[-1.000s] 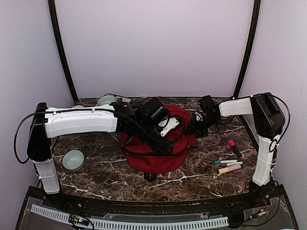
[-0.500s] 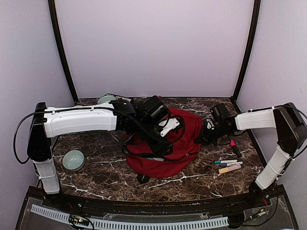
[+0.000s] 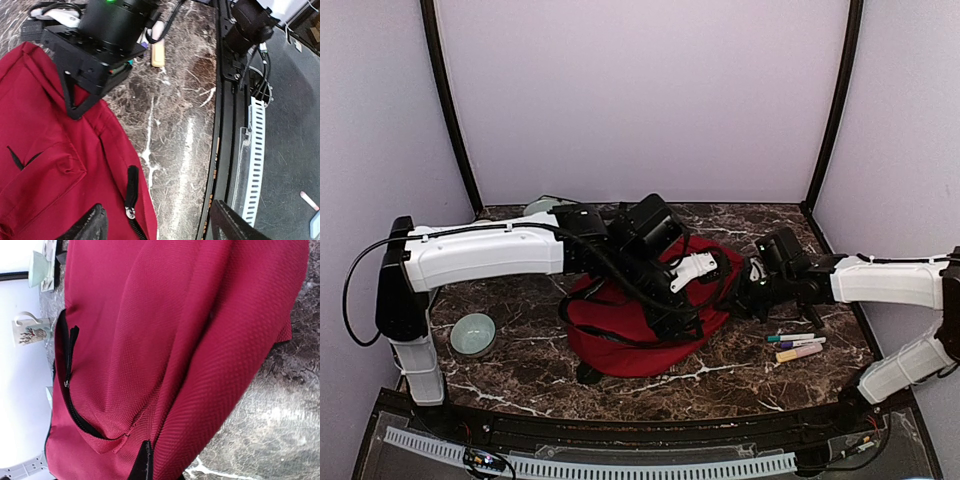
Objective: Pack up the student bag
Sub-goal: Grab the largest pocket of the student bag.
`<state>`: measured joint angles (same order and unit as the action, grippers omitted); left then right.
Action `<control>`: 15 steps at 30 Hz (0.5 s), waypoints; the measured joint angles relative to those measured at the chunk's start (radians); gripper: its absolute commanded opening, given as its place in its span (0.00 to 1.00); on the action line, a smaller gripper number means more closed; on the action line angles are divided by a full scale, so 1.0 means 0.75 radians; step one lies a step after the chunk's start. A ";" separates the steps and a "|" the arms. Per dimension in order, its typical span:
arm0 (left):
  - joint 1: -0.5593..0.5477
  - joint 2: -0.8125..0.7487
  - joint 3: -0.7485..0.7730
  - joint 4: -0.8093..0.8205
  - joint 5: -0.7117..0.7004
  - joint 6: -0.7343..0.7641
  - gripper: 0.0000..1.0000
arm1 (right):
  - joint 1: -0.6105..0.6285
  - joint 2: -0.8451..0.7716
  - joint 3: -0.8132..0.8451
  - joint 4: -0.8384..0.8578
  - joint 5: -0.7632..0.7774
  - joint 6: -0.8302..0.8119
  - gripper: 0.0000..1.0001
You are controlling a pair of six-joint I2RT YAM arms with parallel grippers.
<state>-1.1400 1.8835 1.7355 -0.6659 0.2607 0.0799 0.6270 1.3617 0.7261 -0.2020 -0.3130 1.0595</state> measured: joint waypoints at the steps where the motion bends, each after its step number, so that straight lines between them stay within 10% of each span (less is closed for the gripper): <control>1: -0.005 0.000 0.000 -0.007 0.009 0.007 0.77 | 0.004 -0.015 -0.003 0.000 0.008 0.010 0.00; 15: -0.004 0.130 0.018 -0.014 -0.034 -0.034 0.69 | 0.044 -0.018 -0.026 -0.011 0.062 0.051 0.00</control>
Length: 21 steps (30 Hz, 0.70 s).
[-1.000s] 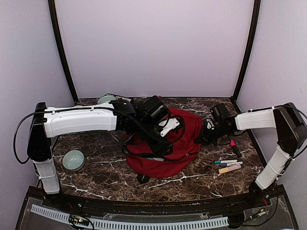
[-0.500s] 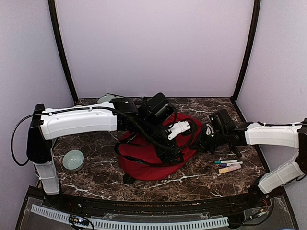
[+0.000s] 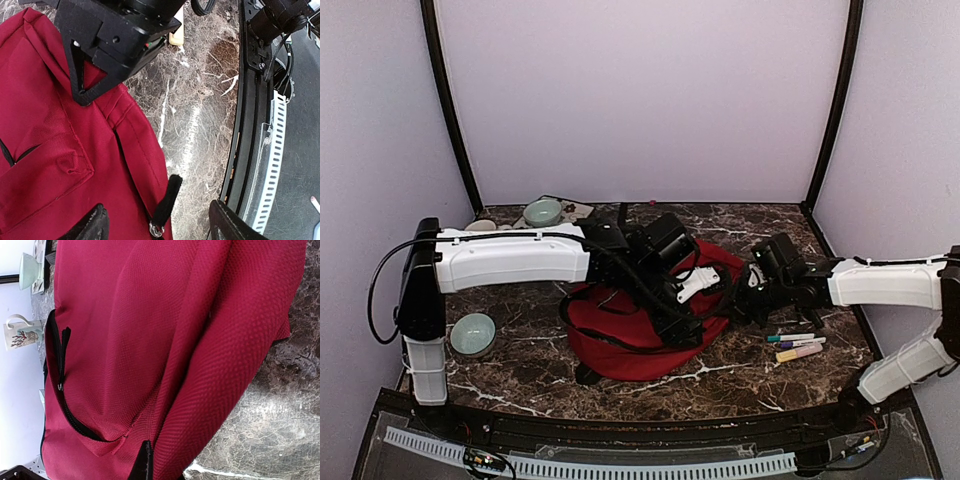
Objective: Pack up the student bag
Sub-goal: Grab the largest pocket of the student bag.
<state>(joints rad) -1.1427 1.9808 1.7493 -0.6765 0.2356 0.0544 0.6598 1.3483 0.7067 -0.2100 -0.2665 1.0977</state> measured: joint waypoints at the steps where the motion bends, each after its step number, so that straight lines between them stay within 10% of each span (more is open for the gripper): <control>1: 0.000 0.005 0.001 0.005 0.000 -0.003 0.68 | 0.004 0.005 0.000 -0.001 0.003 0.000 0.00; 13: 0.000 0.068 0.030 0.023 0.059 -0.015 0.47 | 0.028 0.032 0.020 -0.014 0.018 0.010 0.00; 18: 0.000 0.070 0.030 0.036 0.077 -0.020 0.02 | 0.028 0.032 0.023 -0.021 0.020 0.010 0.00; 21: -0.001 0.070 0.030 0.047 0.082 -0.032 0.00 | 0.030 0.032 0.023 -0.022 0.022 0.010 0.00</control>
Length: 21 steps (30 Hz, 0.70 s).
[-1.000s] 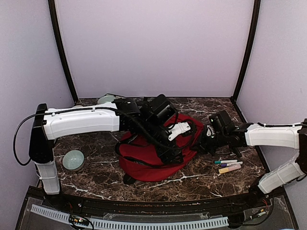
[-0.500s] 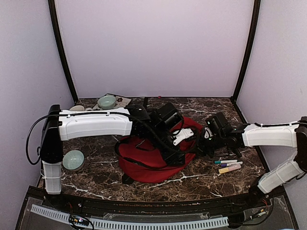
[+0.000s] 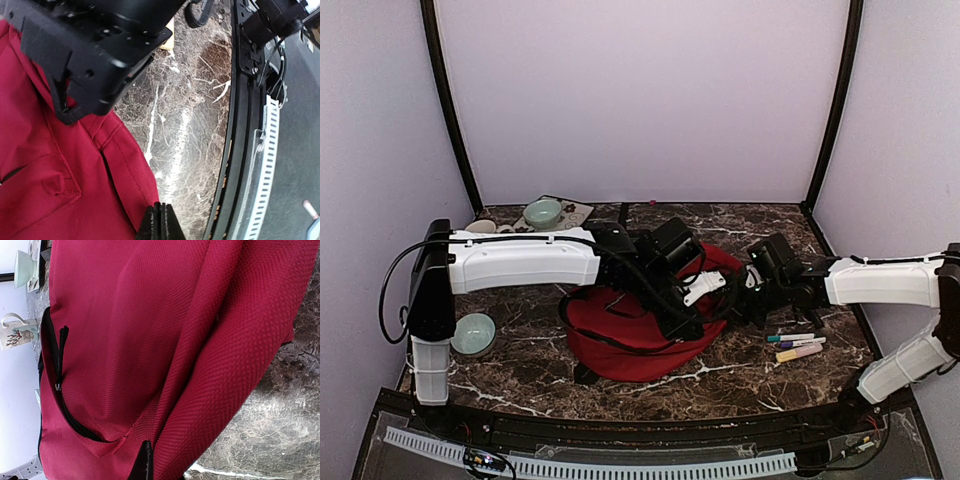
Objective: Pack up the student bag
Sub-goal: Grab the largest pocket of the student bag, then zip the largest pocket of the bag in the student bag.
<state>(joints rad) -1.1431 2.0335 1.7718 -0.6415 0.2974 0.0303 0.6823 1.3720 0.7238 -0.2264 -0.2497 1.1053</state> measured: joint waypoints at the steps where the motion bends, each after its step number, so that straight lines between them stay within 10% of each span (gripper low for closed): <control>1: 0.001 0.000 0.000 0.000 -0.002 -0.001 0.00 | 0.001 0.001 0.000 0.000 0.001 0.000 0.00; 21: 0.001 -0.281 -0.354 0.074 -0.160 -0.144 0.00 | 0.009 0.004 0.002 -0.007 0.010 0.019 0.00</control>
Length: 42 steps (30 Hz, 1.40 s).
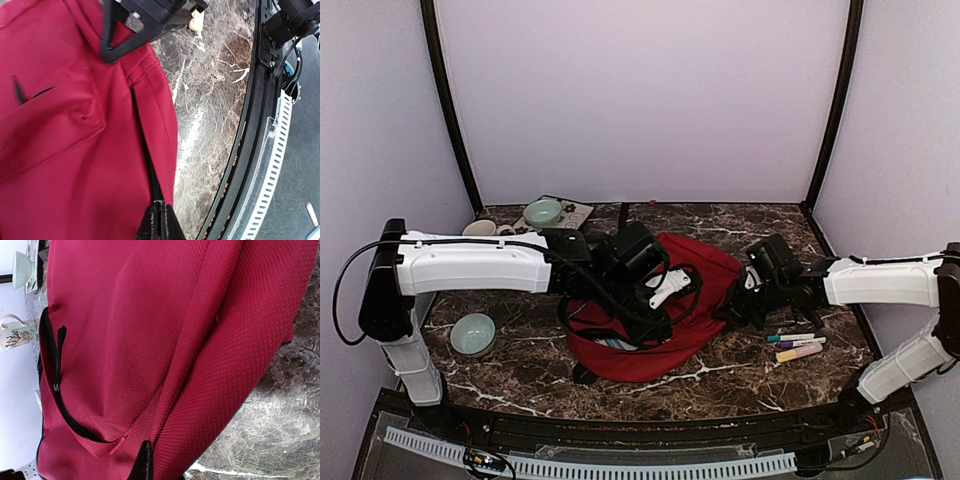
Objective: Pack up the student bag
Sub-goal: Zip the largest pocket of the bag in the student bag.
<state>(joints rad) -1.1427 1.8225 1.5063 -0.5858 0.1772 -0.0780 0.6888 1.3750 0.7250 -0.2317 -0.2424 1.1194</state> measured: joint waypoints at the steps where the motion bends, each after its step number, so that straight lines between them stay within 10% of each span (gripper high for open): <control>1: 0.000 -0.036 -0.032 0.014 -0.012 -0.009 0.00 | 0.002 0.004 0.001 0.000 -0.001 0.001 0.00; 42: 0.000 -0.433 -0.332 -0.021 -0.115 -0.113 0.00 | -0.152 0.116 0.100 -0.054 -0.142 -0.164 0.00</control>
<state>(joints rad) -1.1427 1.4979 1.2575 -0.6014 0.0910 -0.1631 0.5751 1.4624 0.7998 -0.2722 -0.3492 0.9966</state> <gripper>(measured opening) 0.027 0.015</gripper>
